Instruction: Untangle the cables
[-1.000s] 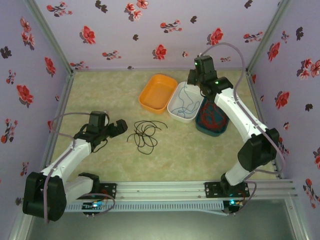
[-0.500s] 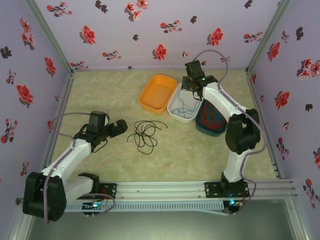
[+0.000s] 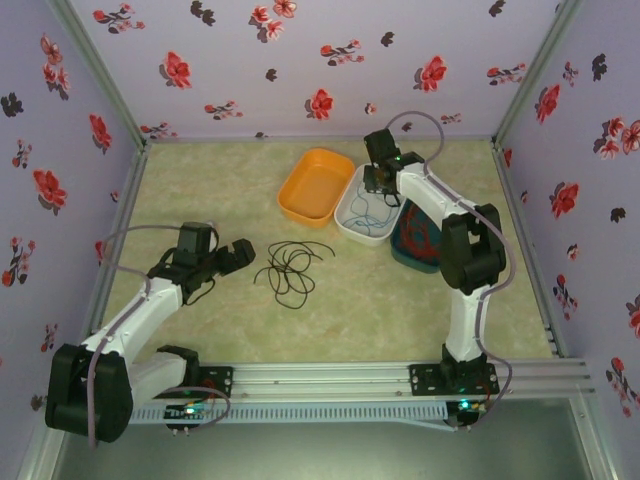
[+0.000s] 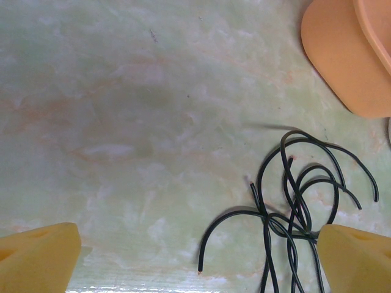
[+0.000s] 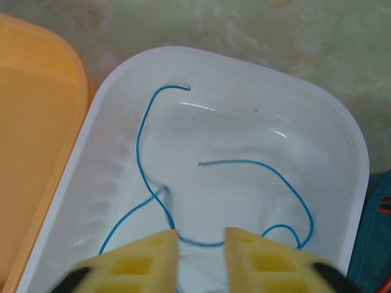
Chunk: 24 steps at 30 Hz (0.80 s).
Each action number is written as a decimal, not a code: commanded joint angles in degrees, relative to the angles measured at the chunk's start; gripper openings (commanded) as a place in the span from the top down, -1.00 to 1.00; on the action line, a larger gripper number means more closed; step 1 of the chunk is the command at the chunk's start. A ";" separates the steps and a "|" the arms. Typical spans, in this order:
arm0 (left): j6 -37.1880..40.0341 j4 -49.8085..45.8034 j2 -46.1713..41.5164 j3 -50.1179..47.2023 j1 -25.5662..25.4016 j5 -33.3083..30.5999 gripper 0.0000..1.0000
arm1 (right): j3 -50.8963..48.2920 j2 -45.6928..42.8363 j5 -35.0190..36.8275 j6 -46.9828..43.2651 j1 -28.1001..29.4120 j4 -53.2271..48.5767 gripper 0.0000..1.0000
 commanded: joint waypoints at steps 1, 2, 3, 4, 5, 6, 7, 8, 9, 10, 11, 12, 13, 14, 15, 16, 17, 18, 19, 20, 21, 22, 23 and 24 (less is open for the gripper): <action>0.59 -1.52 0.15 2.02 0.44 0.77 -0.99 | 1.66 -0.17 -1.36 0.30 -0.19 -2.76 0.27; 0.59 -1.67 0.18 2.24 0.41 0.90 -0.99 | 1.49 -0.66 -1.57 0.34 -0.18 -3.06 0.22; 0.59 -1.79 0.17 2.33 0.43 0.81 -0.99 | 1.25 -1.20 -1.71 0.35 -0.20 -3.34 0.20; 0.47 -1.94 0.23 2.53 0.45 0.89 -0.99 | 0.76 -2.09 -2.04 0.43 -0.21 -3.44 0.17; 0.52 -2.13 0.27 2.74 0.43 0.99 -0.99 | 0.08 -3.00 -2.43 0.58 -0.24 -3.31 0.14; 0.54 -2.20 0.35 2.86 0.44 1.13 -0.99 | -0.57 -4.07 -2.80 0.76 -0.20 -3.27 0.12; 0.44 -2.37 0.52 3.07 0.36 1.28 -0.99 | -1.38 -5.35 -3.44 0.96 -0.13 -3.14 0.11; 0.37 -2.58 0.68 3.23 0.40 1.46 -0.99 | -2.26 -6.82 -4.21 1.13 -0.15 -2.96 0.10; 0.34 -2.68 0.86 3.41 0.43 1.78 -0.99 | -3.19 -8.13 -4.81 1.35 0.00 -2.84 0.10; 0.20 -2.80 1.18 3.64 0.40 2.05 -0.99 | -4.15 -9.83 -5.55 1.54 0.22 -2.55 0.09; 0.08 -2.84 1.41 3.75 0.43 2.49 -0.99 | -5.63 -11.43 -6.24 1.81 0.60 -2.02 0.08; -0.05 -2.77 1.77 3.92 0.36 2.85 -0.99 | -7.06 -13.26 -6.70 2.05 1.07 -1.31 0.08; -0.10 -2.69 2.21 4.01 0.43 3.18 -0.99 | -8.87 -15.41 -7.18 2.10 1.85 -0.25 0.08; -0.15 -2.55 2.62 4.22 0.33 3.53 -0.99 | -10.97 -17.34 -7.73 1.98 2.80 1.04 0.08; -0.17 -2.45 3.09 4.55 0.32 3.78 -1.00 | -12.71 -19.06 -8.19 1.93 3.89 2.13 0.08; -0.09 -2.32 3.52 4.87 0.25 4.00 -0.99 | -14.80 -20.76 -8.27 2.08 5.29 3.35 0.08; -0.07 -2.23 3.97 5.06 0.08 4.24 -0.99 | -16.75 -22.22 -8.06 2.31 6.90 4.47 0.08; -0.02 -2.07 4.40 5.36 -0.15 4.36 -0.99 | -18.26 -23.05 -7.72 2.56 8.41 5.22 0.08; -0.20 -1.64 4.91 5.57 -0.45 4.53 -0.98 | -19.85 -23.97 -7.32 2.95 10.08 6.07 0.08; -0.41 -1.12 5.52 5.75 -0.65 4.93 -0.95 | -21.25 -24.49 -7.01 3.30 12.03 7.01 0.08; -0.58 -0.51 6.18 5.96 -0.95 5.21 -0.92 | -22.42 -24.77 -6.52 3.78 13.67 7.71 0.08; -0.84 0.04 7.12 6.21 -1.31 5.70 -0.87 | -23.83 -24.92 -6.03 4.37 15.48 8.56 0.09; -1.15 0.68 8.20 6.59 -1.77 6.20 -0.83 | -25.05 -24.91 -5.62 4.79 17.25 9.52 0.09; -1.50 1.12 9.30 7.01 -2.05 6.66 -0.79 | -25.94 -24.87 -4.79 5.20 18.70 10.14 0.09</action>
